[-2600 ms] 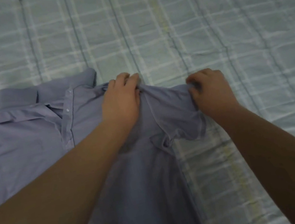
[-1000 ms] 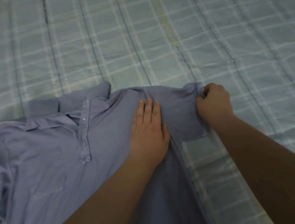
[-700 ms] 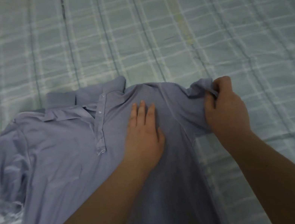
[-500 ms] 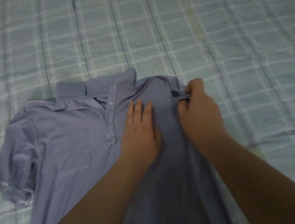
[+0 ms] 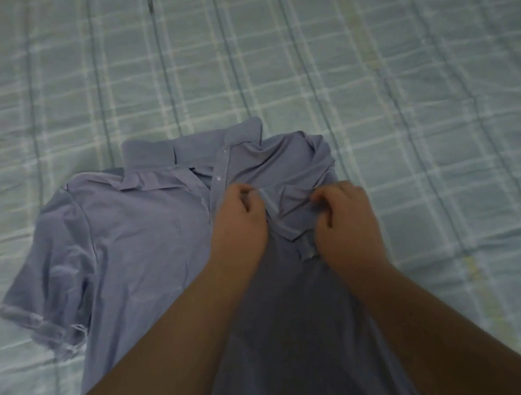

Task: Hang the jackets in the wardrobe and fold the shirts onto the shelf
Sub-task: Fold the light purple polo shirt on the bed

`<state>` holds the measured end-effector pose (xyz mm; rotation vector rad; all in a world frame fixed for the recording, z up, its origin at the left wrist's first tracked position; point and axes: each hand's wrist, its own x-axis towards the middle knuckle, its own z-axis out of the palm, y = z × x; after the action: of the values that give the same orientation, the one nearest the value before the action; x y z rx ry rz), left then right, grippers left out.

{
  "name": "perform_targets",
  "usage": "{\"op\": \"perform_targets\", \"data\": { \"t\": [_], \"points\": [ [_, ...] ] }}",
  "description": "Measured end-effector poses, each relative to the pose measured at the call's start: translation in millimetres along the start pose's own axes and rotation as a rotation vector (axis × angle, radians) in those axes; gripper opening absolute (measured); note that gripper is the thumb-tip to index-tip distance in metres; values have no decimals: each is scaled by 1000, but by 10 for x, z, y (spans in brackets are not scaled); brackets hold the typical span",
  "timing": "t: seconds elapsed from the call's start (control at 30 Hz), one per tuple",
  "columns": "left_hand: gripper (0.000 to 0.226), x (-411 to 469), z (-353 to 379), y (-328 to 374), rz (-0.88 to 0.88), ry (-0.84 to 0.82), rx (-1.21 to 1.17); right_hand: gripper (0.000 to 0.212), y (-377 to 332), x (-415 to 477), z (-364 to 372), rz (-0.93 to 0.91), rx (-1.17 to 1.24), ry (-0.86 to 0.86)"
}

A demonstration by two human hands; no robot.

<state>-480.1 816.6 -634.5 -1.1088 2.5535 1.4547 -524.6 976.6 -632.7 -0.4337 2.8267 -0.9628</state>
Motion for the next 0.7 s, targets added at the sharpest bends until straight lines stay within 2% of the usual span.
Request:
{"op": "perform_targets", "data": {
  "t": [0.1, 0.17, 0.23, 0.37, 0.47, 0.6, 0.7],
  "points": [
    [28, 192, 48, 64, -9, -53, 58, 48, 150, 95, 116, -81, -49, -12],
    [21, 294, 79, 108, 9, -58, 15, 51, 189, 110, 205, -171, -140, -36],
    [11, 358, 75, 136, 46, 9, -57, 55, 196, 140, 270, -211, -220, -48],
    [14, 443, -16, 53, 46, 176, -149, 64, 207, 108, 368, -179, -408, -99],
    [12, 456, -24, -89, -46, 133, -70, 66, 329, -57, 446, -222, -532, -167],
    [13, 421, -4, -103, -23, 97, 21, 69, 377, -95, 443, -233, -576, -184],
    [19, 348, -39, -42, -16, 49, -1, 73, 266, -87, 373, -205, -591, -204]
  ]
}}
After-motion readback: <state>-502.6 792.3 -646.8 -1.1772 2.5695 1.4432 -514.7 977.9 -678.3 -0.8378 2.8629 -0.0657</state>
